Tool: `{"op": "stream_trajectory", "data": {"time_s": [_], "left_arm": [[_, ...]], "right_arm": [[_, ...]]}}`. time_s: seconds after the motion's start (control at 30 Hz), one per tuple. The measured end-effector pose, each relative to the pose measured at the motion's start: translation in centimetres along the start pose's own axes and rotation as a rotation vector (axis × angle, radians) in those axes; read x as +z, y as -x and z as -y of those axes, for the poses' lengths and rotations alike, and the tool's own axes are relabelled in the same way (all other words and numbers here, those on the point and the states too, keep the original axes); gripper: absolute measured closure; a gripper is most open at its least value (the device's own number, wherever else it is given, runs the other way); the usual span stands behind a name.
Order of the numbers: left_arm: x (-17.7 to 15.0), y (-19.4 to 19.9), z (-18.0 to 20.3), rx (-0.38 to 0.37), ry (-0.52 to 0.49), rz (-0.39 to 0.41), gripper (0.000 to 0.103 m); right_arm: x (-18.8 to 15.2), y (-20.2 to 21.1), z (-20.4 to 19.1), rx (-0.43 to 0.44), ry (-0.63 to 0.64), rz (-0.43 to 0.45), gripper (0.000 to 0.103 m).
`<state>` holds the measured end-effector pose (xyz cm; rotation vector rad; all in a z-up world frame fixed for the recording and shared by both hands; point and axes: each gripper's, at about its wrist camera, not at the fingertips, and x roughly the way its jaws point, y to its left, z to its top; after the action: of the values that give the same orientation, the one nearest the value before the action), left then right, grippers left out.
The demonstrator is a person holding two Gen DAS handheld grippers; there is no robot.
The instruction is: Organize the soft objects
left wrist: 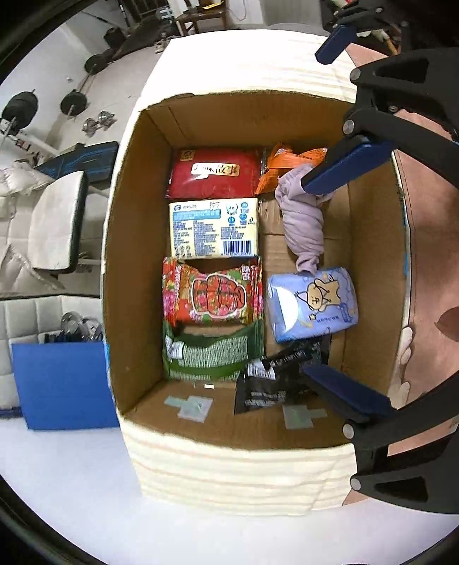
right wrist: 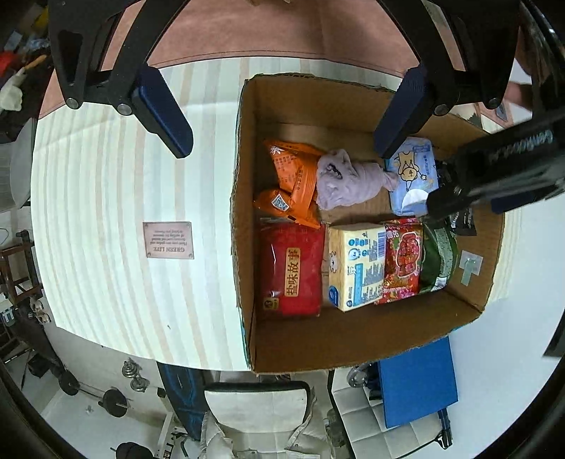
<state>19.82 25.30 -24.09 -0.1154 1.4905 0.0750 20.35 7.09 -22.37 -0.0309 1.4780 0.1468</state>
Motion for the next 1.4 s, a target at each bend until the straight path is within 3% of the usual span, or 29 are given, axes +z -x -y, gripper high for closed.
{"op": "stream_trajectory", "data": {"time_s": [0.33,0.8,1.1,1.4], "left_arm": [[-3.3,5.4,-0.4,0.029,0.033,0.128,0.004],[-10.6,17.3,-0.1,0.01,0.043,0.342,0.004],[-15.2,22.4,0.4,-0.008,0.034,0.418,0.004],[-18.1,25.0,0.7,-0.029,0.032,0.45,0.004]], "right_arm": [[-1.1,3.9,-0.3,0.018,0.031,0.063,0.0],[-7.3,17.1,1.9,0.065,0.048,0.252,0.0],[-12.5,24.2,2.7,0.074,0.055,0.345,0.0],[-16.1,28.4,3.0,0.073,0.076,0.394,0.0]]}}
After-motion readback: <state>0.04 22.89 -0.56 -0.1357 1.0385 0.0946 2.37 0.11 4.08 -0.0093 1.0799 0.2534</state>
